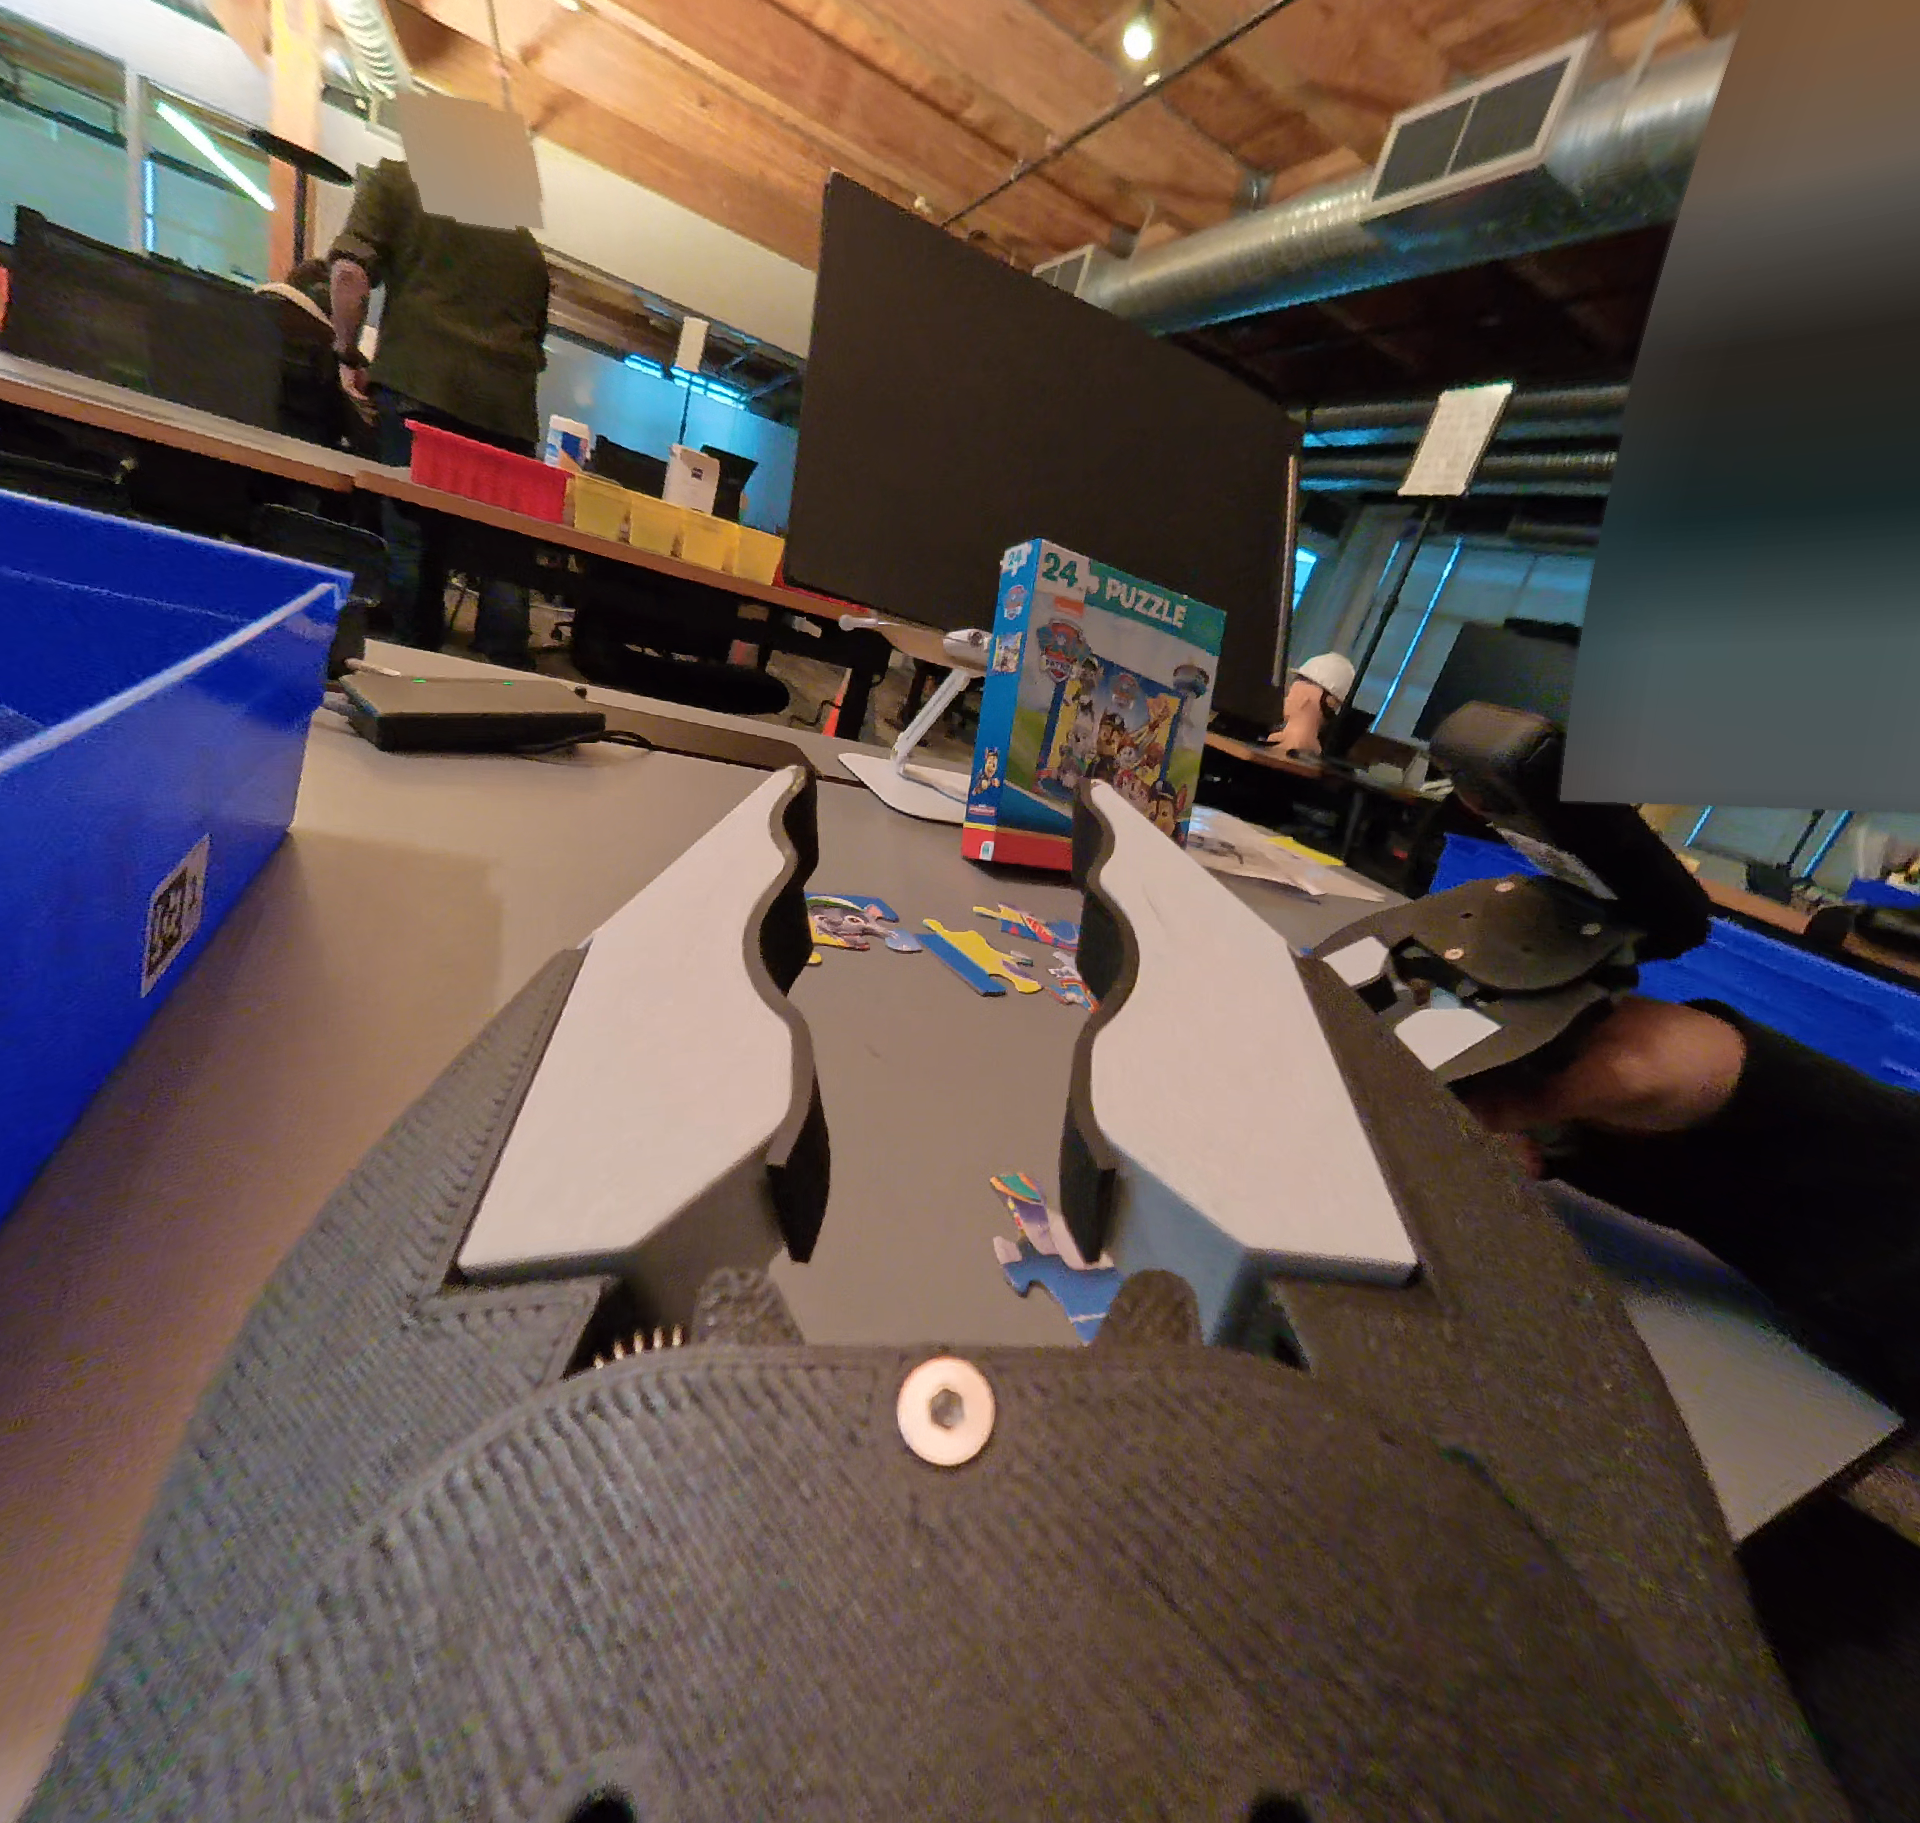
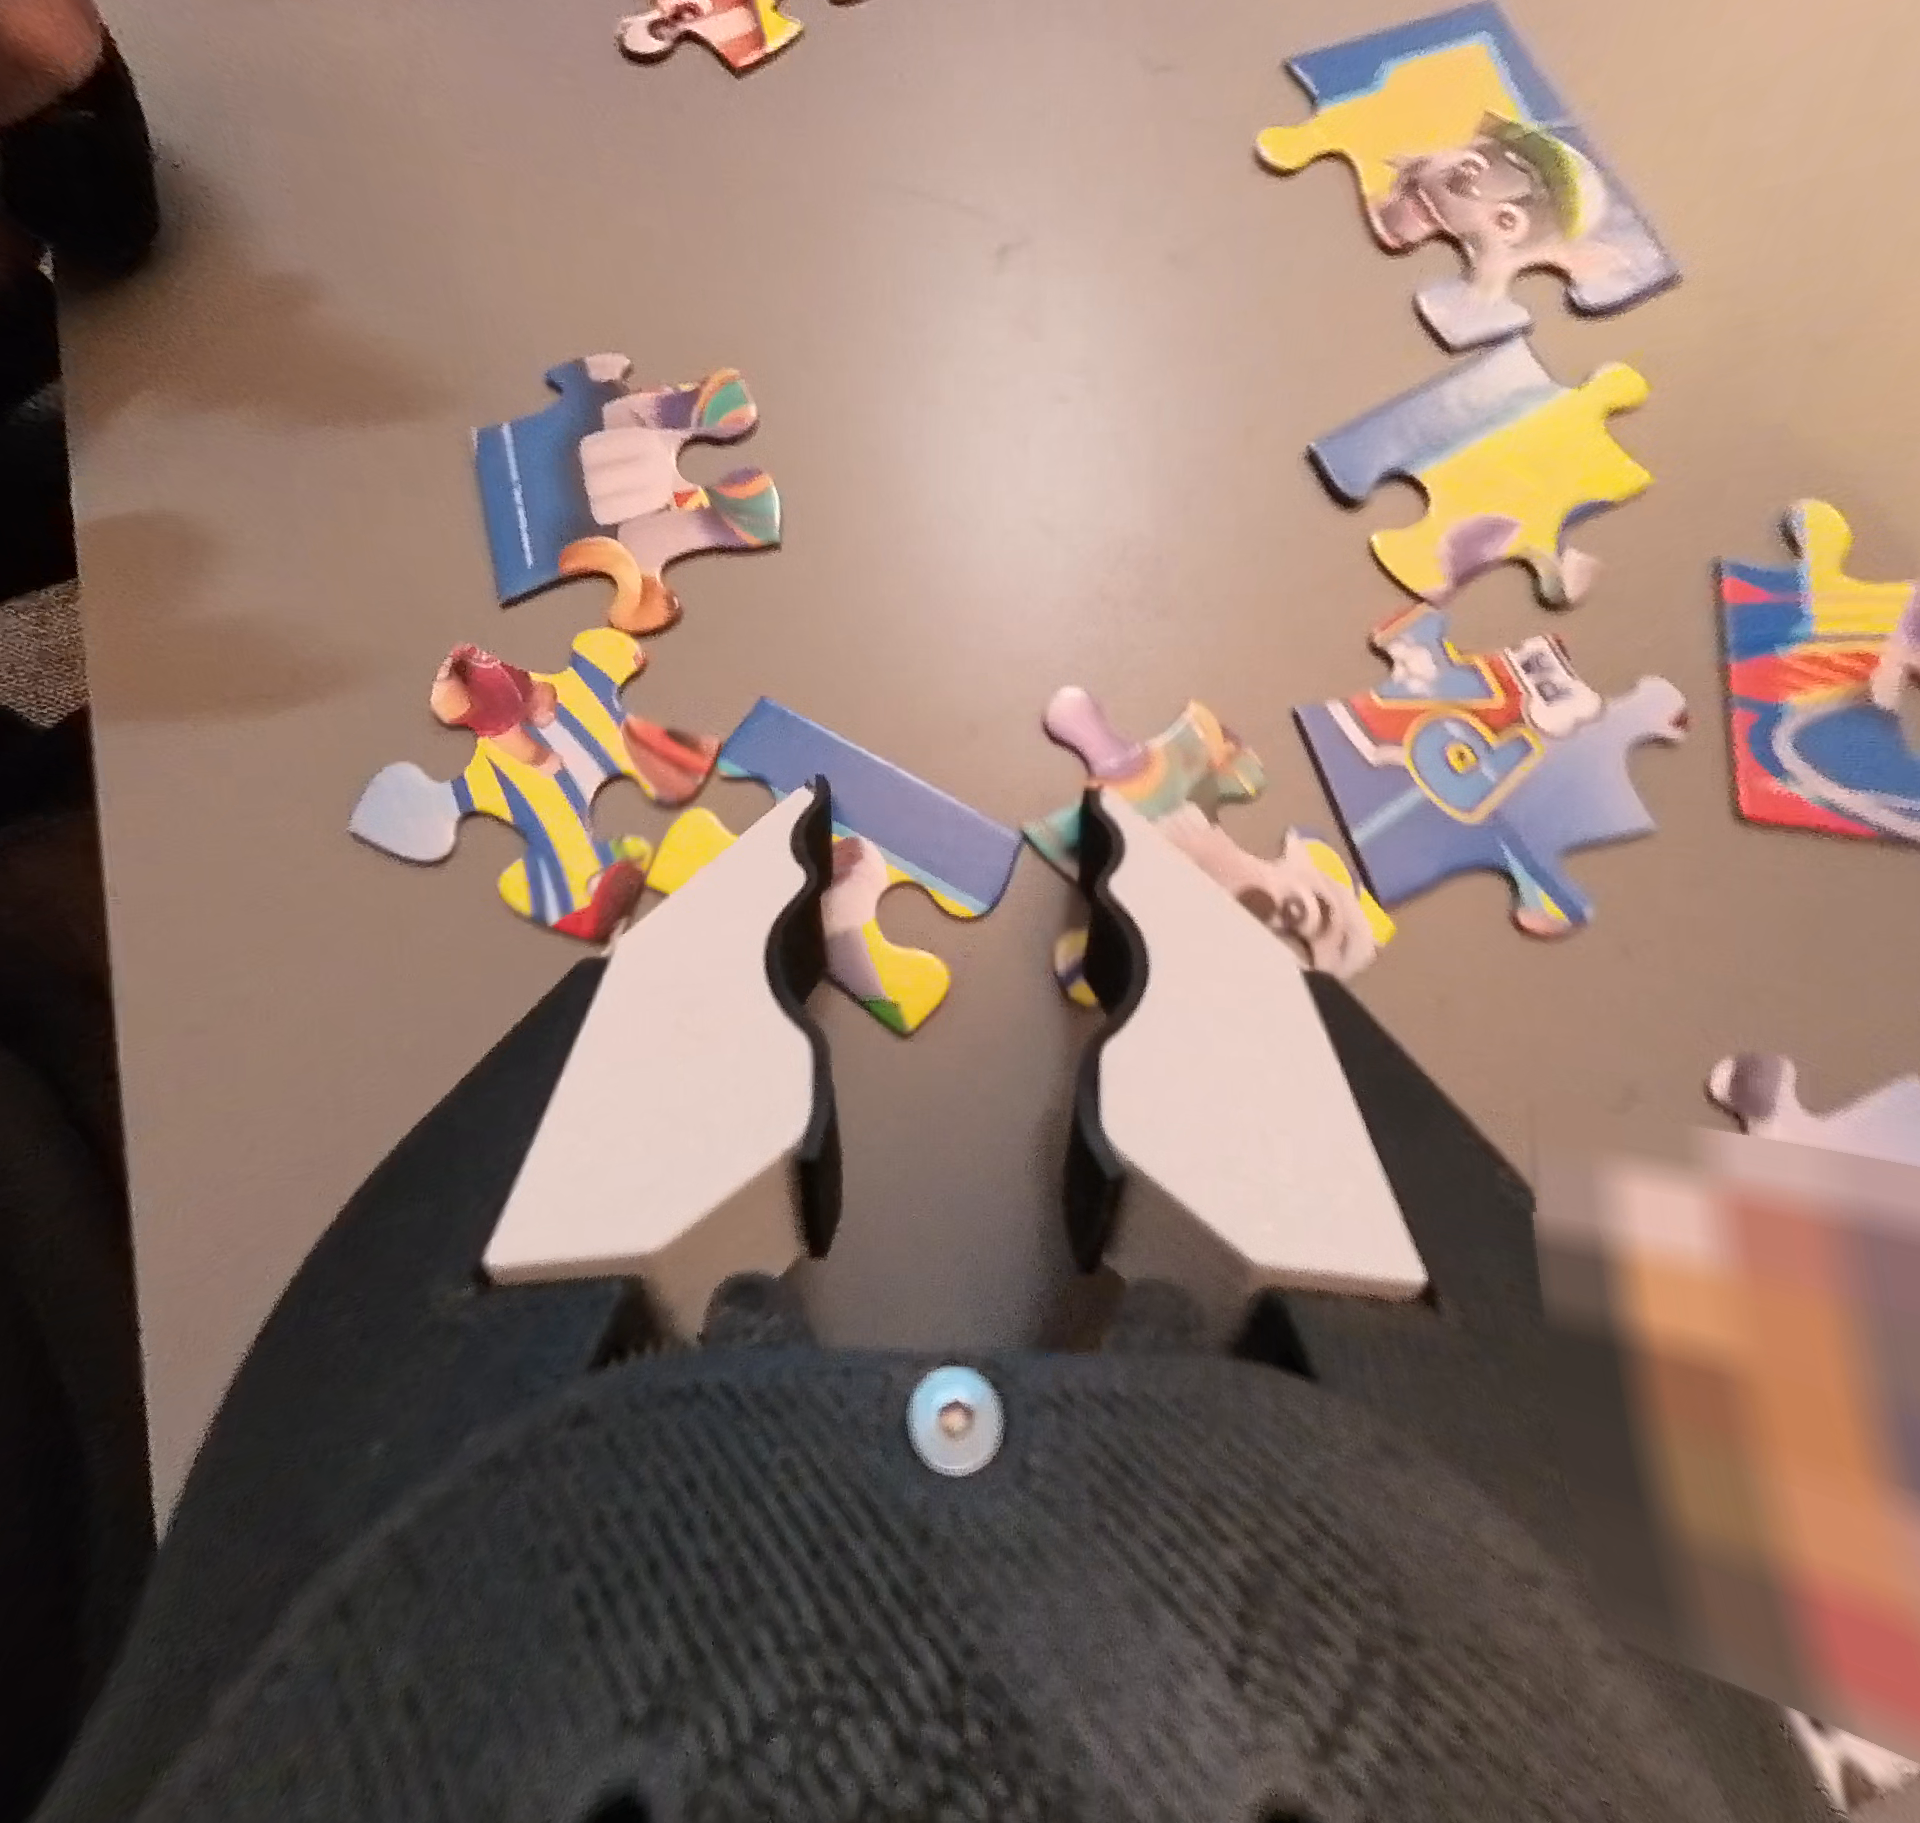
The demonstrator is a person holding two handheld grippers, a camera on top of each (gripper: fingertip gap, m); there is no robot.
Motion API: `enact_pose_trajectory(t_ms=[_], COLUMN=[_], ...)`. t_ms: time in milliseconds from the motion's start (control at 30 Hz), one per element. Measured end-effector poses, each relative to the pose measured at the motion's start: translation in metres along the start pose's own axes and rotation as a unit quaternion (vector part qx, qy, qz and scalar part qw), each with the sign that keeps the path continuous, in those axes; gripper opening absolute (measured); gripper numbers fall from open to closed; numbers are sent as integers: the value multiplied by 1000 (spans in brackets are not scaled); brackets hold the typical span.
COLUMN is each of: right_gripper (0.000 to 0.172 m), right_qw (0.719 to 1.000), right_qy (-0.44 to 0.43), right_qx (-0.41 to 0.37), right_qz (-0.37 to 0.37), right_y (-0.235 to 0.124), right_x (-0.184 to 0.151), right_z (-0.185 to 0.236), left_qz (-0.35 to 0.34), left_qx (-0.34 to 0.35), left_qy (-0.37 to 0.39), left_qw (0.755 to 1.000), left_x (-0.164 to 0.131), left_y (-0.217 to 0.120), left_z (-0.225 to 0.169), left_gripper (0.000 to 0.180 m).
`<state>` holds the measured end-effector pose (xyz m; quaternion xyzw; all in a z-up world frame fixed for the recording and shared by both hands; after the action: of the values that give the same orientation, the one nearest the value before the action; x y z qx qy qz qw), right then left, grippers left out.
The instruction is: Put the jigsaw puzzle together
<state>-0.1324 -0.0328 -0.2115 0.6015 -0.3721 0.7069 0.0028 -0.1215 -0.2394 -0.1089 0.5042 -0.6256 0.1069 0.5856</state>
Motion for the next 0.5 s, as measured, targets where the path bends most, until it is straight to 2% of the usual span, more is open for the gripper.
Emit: enact_pose_trajectory(t_ms=[67,267,400,500], right_gripper=[36,47,51,60], right_qw=[1000,999,999,997], right_qy=[5,-6,17,27], right_qx=[26,26,-10,-63], right_qz=[4,18,-30,-24], right_y=[11,27,6,-13], right_x=[6,19,28,17], right_z=[8,8,-4,-28], left_qz=[-4,-12,-18,-27], left_qx=[-1,-1,-1,-3], left_qy=[-9,-13,-21,-29], left_qw=[1000,1000,1000,999], left_x=[1,3,5,7], left_y=[0,-2,-3,-4], left_z=[2,3,4,5], left_gripper=[47,48,49,50])
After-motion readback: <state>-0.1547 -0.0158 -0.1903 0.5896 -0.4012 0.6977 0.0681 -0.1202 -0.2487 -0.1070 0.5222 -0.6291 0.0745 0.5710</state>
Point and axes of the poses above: each gripper's, where its closed fingertips meet, y out along the fingers, x out of its top, z = x × y across the jaws, the point moved 3 cm from there along -y, back along the fingers, and after that the axes turned 13 degrees about -z, right-handed, at the moved point
